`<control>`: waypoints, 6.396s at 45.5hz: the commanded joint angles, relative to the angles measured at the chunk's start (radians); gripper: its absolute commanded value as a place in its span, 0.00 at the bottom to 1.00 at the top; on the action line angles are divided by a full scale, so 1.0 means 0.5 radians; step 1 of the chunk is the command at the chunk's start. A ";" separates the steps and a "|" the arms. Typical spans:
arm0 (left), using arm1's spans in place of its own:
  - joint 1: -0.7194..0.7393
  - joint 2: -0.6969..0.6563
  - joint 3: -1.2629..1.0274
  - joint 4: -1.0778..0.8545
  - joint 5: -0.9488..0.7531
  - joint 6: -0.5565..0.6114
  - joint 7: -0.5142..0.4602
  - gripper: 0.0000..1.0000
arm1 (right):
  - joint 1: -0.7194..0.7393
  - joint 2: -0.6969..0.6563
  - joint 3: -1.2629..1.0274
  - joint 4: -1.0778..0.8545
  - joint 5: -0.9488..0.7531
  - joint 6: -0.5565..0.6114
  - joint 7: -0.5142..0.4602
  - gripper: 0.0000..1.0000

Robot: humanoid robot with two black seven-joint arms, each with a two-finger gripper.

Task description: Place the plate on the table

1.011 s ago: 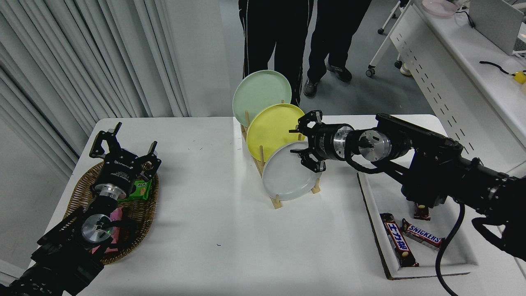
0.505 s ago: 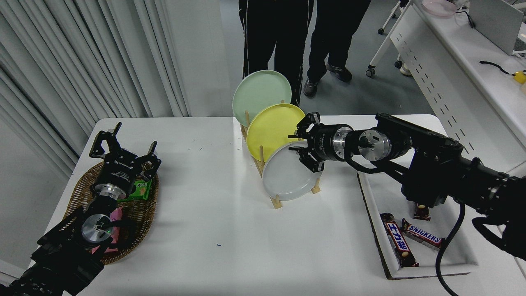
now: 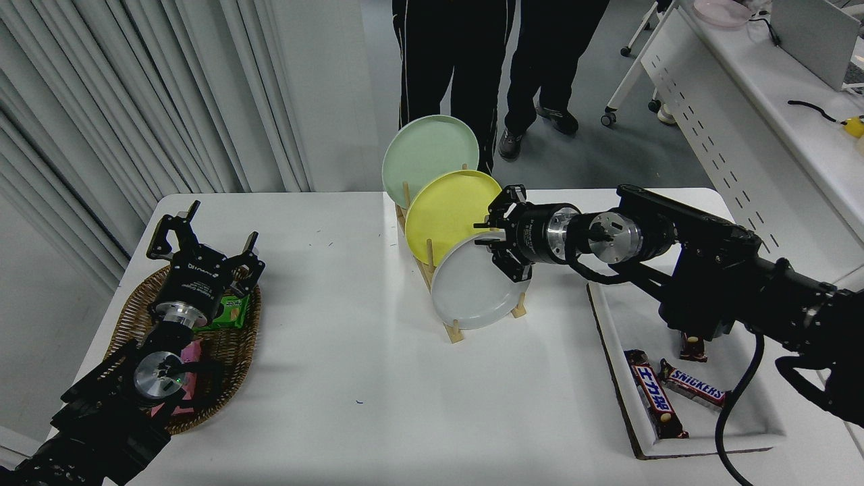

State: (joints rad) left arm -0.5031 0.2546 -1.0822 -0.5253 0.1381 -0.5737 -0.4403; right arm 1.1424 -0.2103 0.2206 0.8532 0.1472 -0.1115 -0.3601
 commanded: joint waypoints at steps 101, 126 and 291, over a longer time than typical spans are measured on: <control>0.000 0.000 0.002 -0.002 0.000 0.000 0.000 1.00 | 0.246 -0.426 0.071 0.530 0.632 -0.038 -0.120 0.00; 0.000 0.000 0.002 0.001 0.000 0.000 0.000 1.00 | 0.679 -0.503 0.396 0.647 1.086 -0.749 -0.440 0.00; 0.000 0.000 -0.002 0.001 0.000 0.000 0.000 1.00 | -0.380 0.421 0.151 -0.568 1.715 -1.164 -0.351 0.00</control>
State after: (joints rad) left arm -0.5031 0.2546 -1.0819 -0.5254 0.1381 -0.5738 -0.4403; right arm 0.9585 -0.0038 0.2968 0.5904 1.0079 -0.6976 -0.5354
